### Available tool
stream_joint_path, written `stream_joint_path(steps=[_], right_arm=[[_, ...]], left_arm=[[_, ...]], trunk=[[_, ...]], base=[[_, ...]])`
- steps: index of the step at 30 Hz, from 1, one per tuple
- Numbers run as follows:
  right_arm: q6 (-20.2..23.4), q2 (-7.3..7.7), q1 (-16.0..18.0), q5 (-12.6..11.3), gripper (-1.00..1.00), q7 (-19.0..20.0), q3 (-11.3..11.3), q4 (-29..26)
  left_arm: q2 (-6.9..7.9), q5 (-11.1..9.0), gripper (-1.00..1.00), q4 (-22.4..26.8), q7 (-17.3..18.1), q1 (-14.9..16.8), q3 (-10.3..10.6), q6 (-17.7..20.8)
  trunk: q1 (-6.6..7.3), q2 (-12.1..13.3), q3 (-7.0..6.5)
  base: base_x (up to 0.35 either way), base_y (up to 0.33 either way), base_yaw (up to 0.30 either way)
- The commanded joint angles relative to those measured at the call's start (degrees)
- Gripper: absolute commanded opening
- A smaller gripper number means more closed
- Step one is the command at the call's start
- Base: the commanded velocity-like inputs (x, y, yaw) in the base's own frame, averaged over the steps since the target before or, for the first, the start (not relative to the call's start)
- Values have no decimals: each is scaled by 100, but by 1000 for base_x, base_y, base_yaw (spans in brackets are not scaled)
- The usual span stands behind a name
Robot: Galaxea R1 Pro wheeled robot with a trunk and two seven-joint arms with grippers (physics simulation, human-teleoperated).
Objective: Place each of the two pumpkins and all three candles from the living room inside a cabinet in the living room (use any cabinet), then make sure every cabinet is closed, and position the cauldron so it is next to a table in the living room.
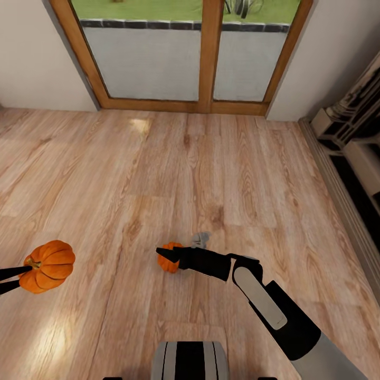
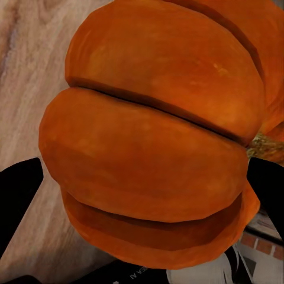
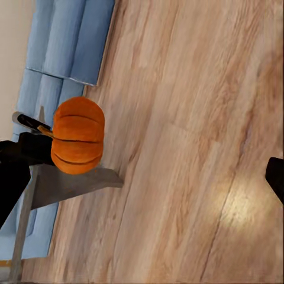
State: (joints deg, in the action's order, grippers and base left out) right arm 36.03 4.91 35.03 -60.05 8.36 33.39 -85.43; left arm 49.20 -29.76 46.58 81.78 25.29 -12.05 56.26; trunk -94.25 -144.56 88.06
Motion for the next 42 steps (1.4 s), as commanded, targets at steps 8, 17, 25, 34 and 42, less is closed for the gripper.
stream_joint_path(steps=[8, 17, 25, 34, 42], right_arm=[[209, 7, 2, -233, 100, -1527, -551, 10], [298, -45, 4, -466, 100, -2162, -840, 228], [299, -48, 4, -436, 100, -2198, -851, 772], [299, -52, 3, -438, 100, -2327, -851, 844], [291, -52, 2, -454, 100, -2526, -851, 1054]], left_arm=[[2, -12, -100, -14, 4, 2, 1, 54], [1, -12, -100, -17, 4, 2, 1, 52], [1, -11, -100, -15, 4, 2, 1, 52], [1, -9, -100, 7, 4, 2, 1, 52], [-6, -12, -100, 5, 0, 2, 9, 52]], trunk=[[0, -1, 3], [0, -1, 3], [0, -1, 3], [0, -1, 3], [0, -1, 3]], base=[[12, 7, 0], [30, 139, 0], [99, 114, 0], [92, 123, 0], [48, 30, 0]])
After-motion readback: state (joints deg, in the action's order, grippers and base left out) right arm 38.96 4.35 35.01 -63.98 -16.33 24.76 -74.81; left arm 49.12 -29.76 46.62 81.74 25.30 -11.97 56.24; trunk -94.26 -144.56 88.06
